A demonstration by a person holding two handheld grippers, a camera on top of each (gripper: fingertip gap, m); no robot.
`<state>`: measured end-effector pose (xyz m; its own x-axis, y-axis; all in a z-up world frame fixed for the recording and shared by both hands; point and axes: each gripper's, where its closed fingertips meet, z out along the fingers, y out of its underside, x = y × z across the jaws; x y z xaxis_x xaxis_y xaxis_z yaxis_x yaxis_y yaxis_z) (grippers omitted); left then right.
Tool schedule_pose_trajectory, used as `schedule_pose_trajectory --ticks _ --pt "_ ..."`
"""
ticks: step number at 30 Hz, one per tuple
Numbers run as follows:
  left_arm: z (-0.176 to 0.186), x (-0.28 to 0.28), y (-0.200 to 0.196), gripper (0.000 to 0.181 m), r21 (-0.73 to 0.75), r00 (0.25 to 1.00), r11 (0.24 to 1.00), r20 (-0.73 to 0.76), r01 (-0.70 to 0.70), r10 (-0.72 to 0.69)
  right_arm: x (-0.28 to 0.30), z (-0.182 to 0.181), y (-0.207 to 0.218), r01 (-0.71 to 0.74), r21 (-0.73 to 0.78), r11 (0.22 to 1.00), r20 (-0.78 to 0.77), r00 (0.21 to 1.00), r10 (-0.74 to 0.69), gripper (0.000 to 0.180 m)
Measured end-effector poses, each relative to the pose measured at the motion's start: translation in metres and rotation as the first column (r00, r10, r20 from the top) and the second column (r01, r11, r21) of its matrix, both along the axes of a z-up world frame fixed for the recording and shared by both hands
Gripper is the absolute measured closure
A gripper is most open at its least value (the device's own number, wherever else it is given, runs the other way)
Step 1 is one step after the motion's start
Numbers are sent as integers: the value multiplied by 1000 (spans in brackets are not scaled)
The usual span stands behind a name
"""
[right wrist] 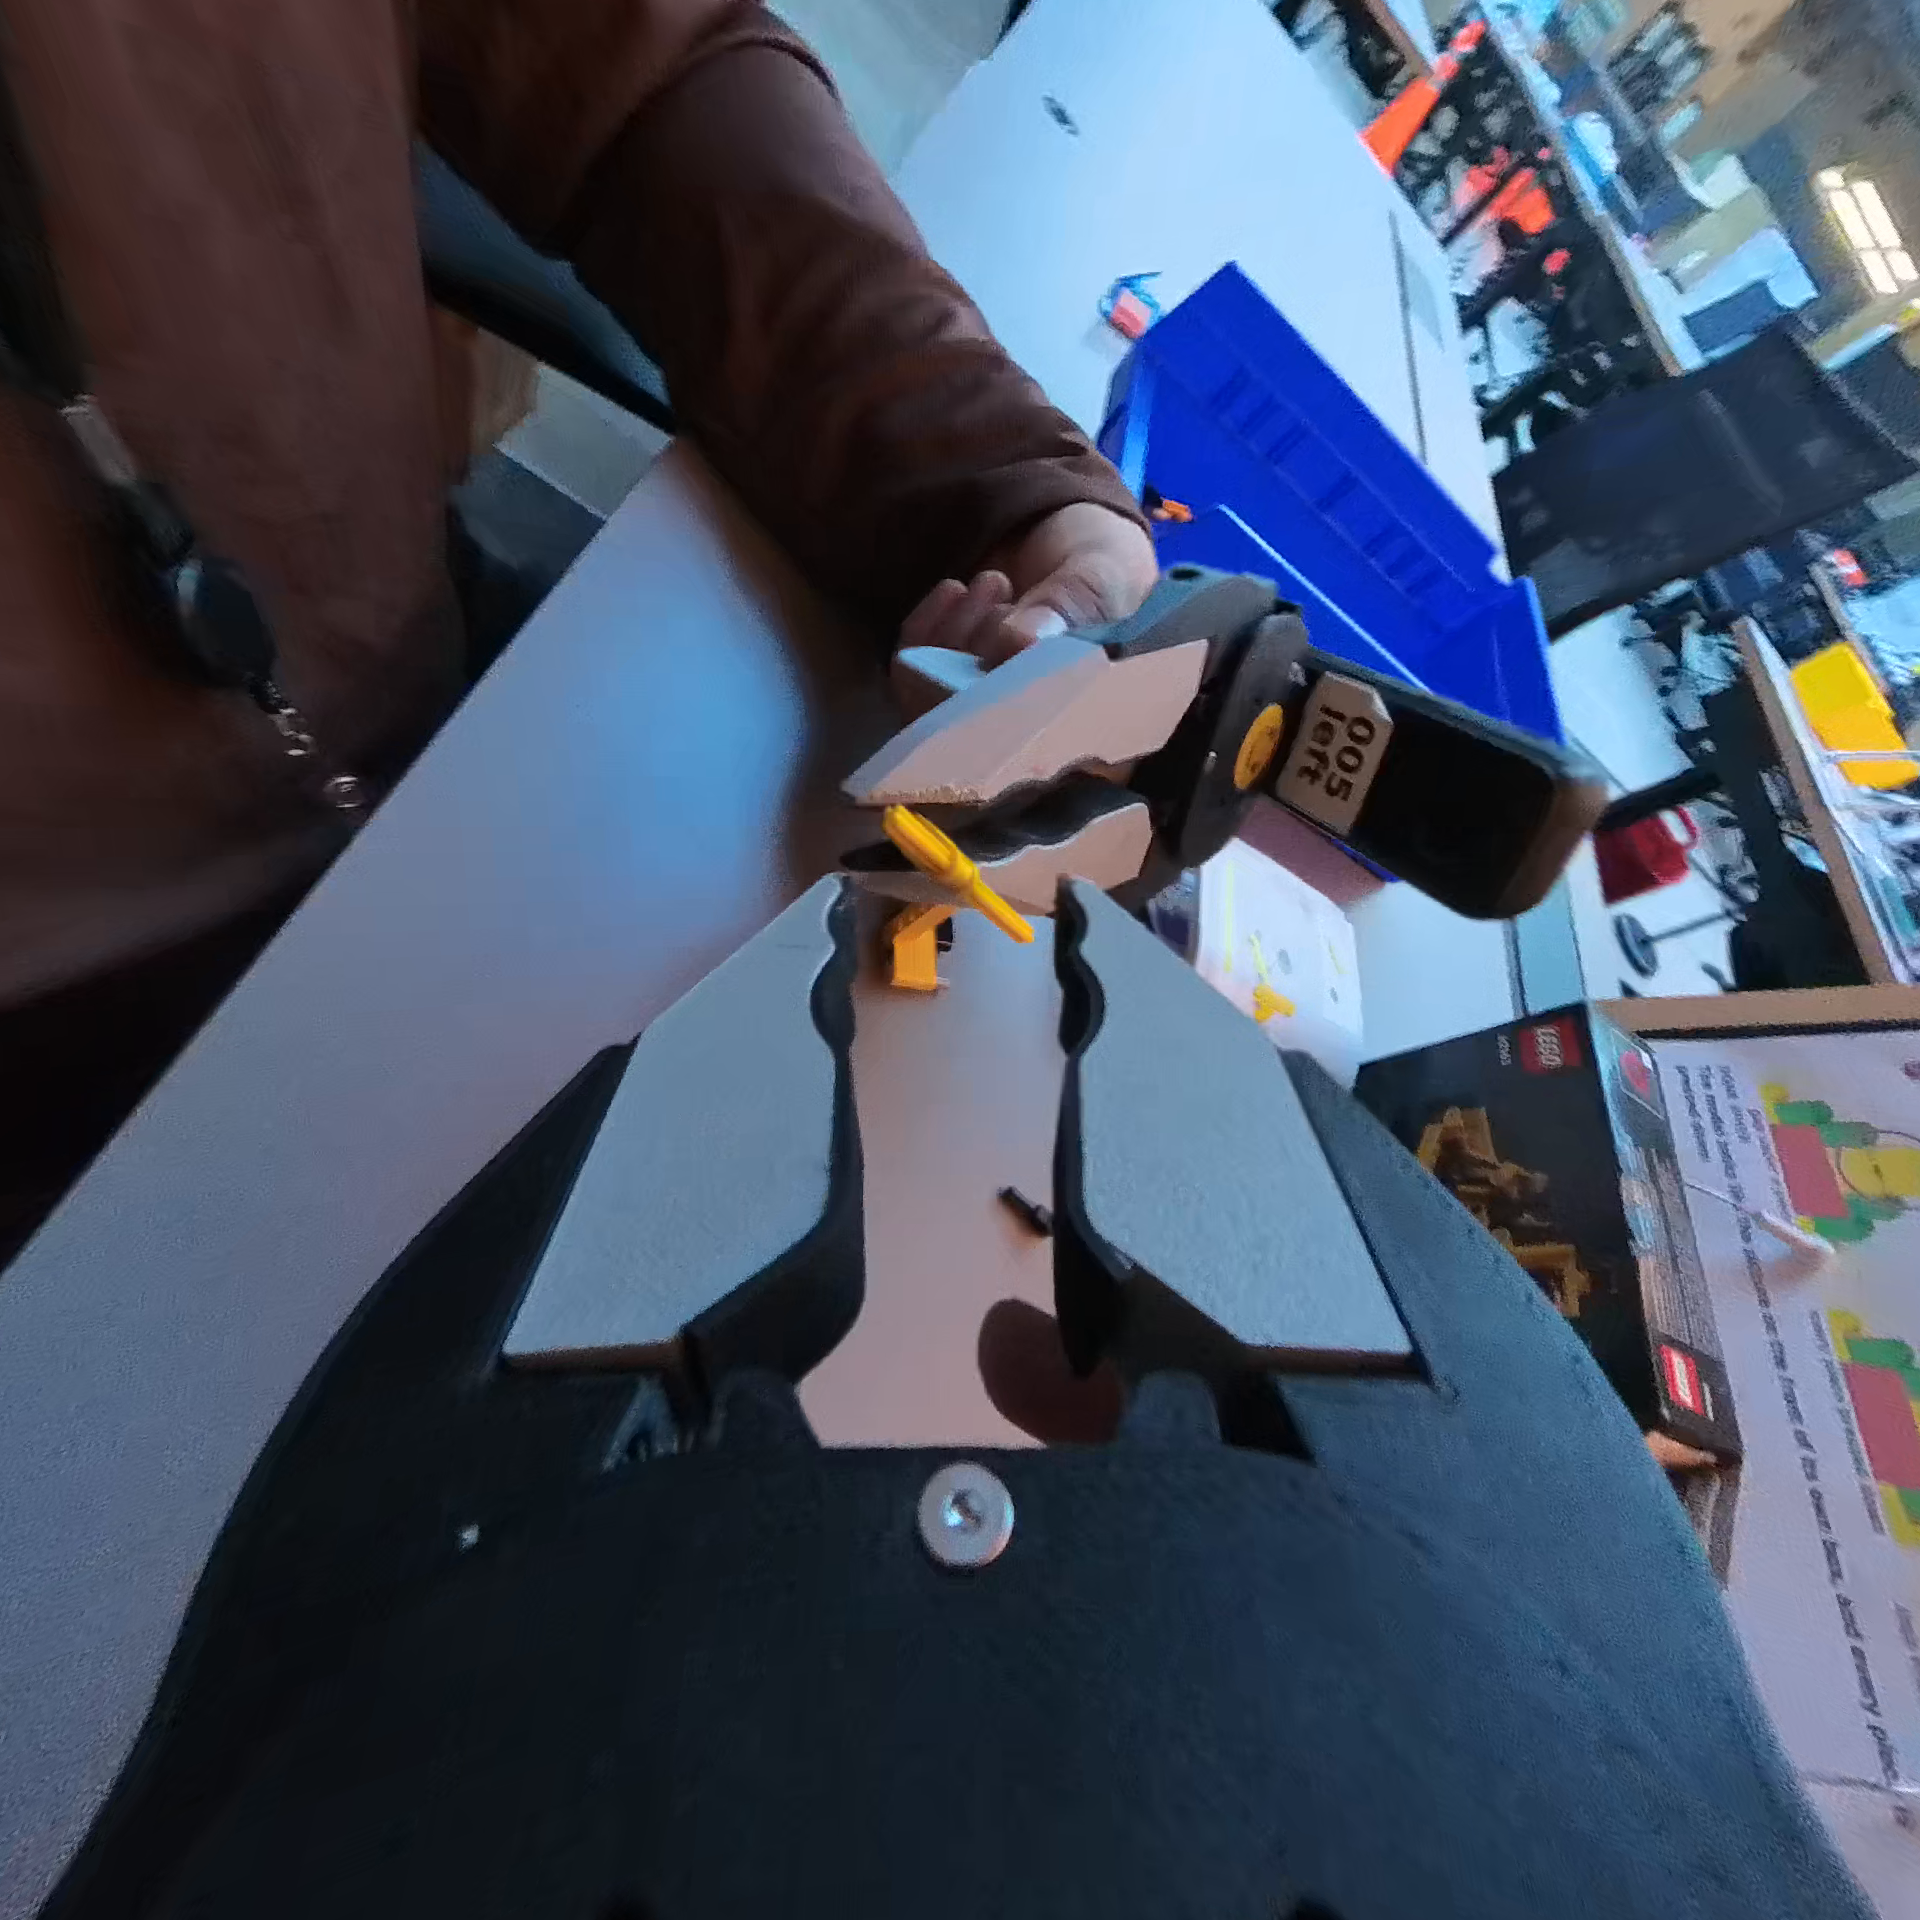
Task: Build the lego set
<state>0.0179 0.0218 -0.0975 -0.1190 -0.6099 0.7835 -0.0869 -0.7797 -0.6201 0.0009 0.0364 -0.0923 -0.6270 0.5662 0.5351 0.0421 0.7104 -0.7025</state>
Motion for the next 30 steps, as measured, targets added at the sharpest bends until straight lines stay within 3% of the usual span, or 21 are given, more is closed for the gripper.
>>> schedule_pose_trajectory --ticks 3,6,9,11,13,17,19,22,25,30 --pt "-5 4 -6 173 -1 999 999 -21 37 -37 13 -1 -12 -82 29 996 79 994 79 160" --pt "-7 10 -14 173 9 996 997 -39 78 -78 11 -8 -23 -113 63 992 135 985 103 153" --pt "-13 12 -17 173 19 993 996 -79 89 -87 12 -20 -29 -140 91 986 197 973 120 163" --pt "-16 8 -8 175 19 994 999 -102 31 -29 9 -20 -20 -79 80 994 208 976 61 175" --pt "-29 -1 10 169 59 974 996 -211 -71 82 3 -24 -2 40 33 999 241 969 -46 175" --pt "-68 -34 50 165 303 776 922 -510 -241 371 -8 -39 35 291 -171 941 370 904 -213 175" --pt "-62 -40 63 161 381 733 876 -497 -296 464 -10 -51 44 393 -279 876 493 842 -221 175" --pt "-48 -36 69 156 488 726 816 -434 -308 533 -13 -63 49 493 -361 791 606 769 -203 175" --pt "-44 -31 74 155 556 704 769 -407 -315 582 -14 -73 48 503 -326 800 632 745 -211 175" --pt "-51 -21 67 178 549 727 791 -423 -269 541 -13 -84 42 492 -230 839 666 709 -233 175"
